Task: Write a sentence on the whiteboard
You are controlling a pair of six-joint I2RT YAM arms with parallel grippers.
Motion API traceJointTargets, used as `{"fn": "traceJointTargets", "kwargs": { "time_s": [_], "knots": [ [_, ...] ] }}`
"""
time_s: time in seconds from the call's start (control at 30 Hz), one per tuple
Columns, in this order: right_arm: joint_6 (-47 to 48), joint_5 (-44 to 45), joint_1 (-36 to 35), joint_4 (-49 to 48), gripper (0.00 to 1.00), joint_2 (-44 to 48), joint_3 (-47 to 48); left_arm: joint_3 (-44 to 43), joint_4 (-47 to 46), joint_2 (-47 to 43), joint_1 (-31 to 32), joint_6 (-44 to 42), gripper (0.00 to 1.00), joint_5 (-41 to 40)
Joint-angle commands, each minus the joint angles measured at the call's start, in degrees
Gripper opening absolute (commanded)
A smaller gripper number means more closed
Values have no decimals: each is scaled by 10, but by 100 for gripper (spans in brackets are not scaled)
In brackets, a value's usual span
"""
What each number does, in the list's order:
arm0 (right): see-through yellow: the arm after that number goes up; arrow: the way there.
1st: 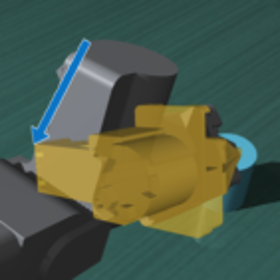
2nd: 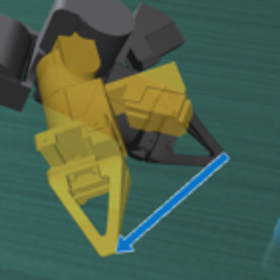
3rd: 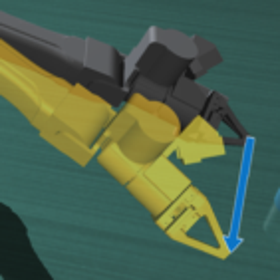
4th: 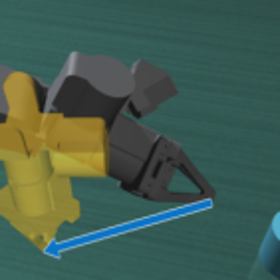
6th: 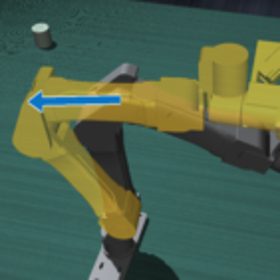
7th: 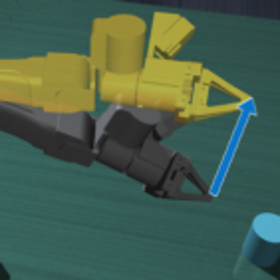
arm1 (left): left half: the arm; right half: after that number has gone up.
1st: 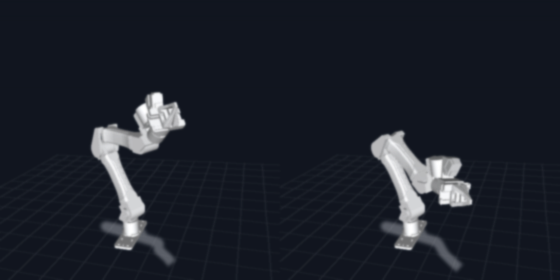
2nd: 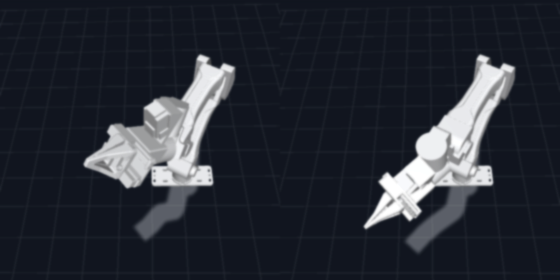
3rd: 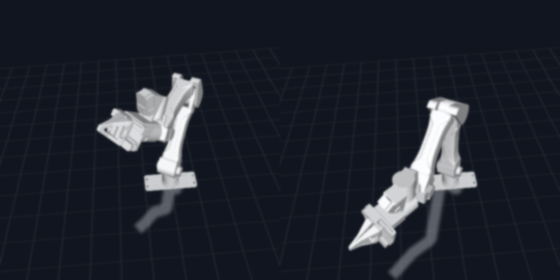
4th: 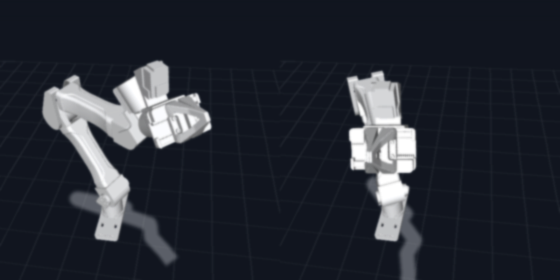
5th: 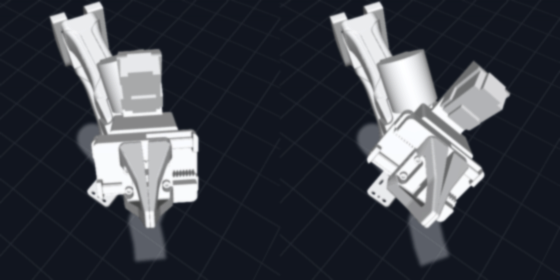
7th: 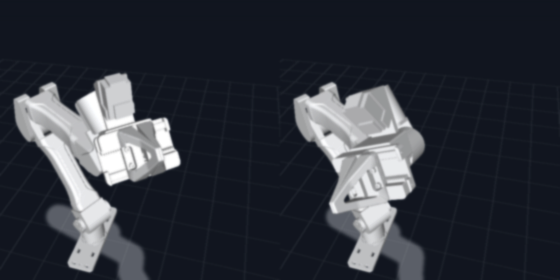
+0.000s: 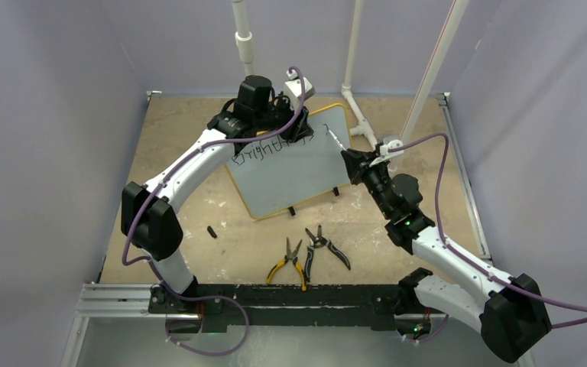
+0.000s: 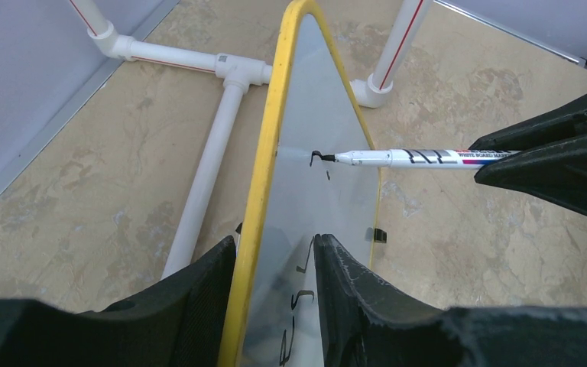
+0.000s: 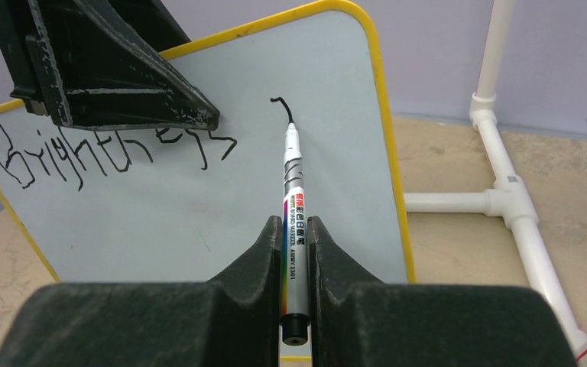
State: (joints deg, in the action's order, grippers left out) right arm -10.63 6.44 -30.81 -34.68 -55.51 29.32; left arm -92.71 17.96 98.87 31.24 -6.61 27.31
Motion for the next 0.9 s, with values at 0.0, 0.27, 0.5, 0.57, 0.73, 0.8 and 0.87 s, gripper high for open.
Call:
{"fn": "traceJointTargets", "kwargs": {
  "time_s": [0.0,0.27,0.5,0.57,0.73,0.8,0.87],
  "knots": [
    [-8,8,-2,21,0,4,11,14,30,-10,-1,9,0,15],
    [-11,-1,-2,32,0,-3,7,14,29,-8,-1,10,0,12],
    [-12,-2,-2,38,0,2,5,14,25,-7,-1,13,0,6],
    [-12,-6,-2,38,0,4,4,14,24,-6,-1,15,0,5],
    [-10,-18,-2,40,0,-3,6,14,22,-5,0,18,0,3],
    [-11,-22,-2,39,0,-6,5,15,21,-5,0,19,0,2],
    [-11,-23,-2,39,0,-7,5,15,20,-5,0,20,0,1]
  ]
}}
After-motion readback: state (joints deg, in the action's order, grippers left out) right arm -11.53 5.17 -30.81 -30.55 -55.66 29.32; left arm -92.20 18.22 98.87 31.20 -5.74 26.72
